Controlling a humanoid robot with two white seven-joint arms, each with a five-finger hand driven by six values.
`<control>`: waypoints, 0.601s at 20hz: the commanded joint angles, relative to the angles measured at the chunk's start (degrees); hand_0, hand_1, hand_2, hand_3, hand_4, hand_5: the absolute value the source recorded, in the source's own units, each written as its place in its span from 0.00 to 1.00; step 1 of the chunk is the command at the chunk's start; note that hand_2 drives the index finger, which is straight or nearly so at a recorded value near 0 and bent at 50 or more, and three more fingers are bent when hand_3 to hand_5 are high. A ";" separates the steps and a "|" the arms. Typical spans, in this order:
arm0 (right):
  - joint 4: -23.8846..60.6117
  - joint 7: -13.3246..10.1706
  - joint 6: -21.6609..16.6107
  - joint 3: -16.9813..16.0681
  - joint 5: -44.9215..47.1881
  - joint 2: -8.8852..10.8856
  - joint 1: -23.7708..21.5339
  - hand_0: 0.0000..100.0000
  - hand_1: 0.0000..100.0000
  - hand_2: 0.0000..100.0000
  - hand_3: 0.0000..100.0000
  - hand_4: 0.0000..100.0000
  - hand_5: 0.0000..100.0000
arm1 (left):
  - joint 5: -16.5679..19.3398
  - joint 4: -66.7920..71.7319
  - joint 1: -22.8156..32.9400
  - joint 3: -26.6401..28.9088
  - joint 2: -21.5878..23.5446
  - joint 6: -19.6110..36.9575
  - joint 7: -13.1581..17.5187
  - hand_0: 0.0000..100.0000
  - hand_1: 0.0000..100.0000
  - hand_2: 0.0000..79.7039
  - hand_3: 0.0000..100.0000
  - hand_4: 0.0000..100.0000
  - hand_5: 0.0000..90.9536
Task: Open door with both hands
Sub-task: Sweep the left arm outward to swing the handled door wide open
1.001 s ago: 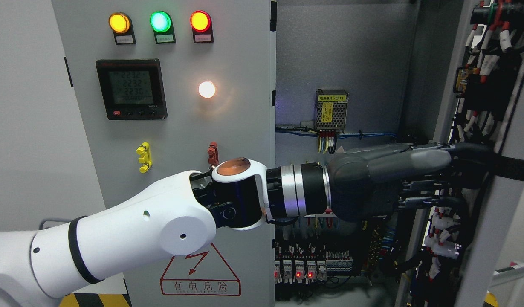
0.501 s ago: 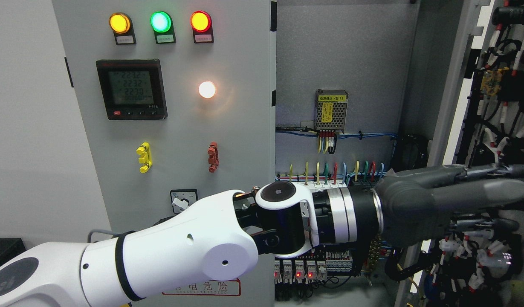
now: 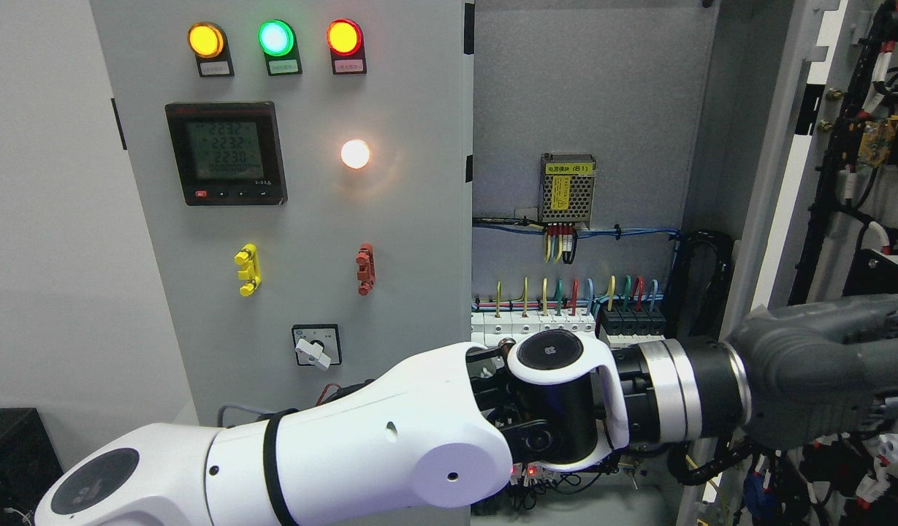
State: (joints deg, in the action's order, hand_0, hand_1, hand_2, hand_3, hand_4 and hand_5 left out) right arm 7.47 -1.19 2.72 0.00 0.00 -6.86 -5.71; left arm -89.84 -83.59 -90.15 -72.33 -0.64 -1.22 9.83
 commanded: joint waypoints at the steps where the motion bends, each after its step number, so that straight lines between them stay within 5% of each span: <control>1: 0.00 -0.04 0.01 1.32 0.26 0.00 0.00 0.06 0.14 0.00 0.00 0.00 0.00 | 1.07 4.48 -0.03 1.40 -8.49 0.08 -0.69 0.12 0.56 0.00 0.00 0.00 0.00; 12: 0.00 -0.04 0.01 1.32 0.26 0.00 0.00 0.06 0.14 0.00 0.00 0.00 0.00 | 1.07 6.25 -0.38 1.49 -9.38 0.17 -1.65 0.12 0.56 0.00 0.00 0.00 0.00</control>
State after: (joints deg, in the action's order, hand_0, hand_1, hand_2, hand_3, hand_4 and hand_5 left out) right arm 7.47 -1.19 2.72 0.00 0.00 -6.86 -5.71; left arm -88.89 -79.63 -90.42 -71.45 -7.01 -1.02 8.27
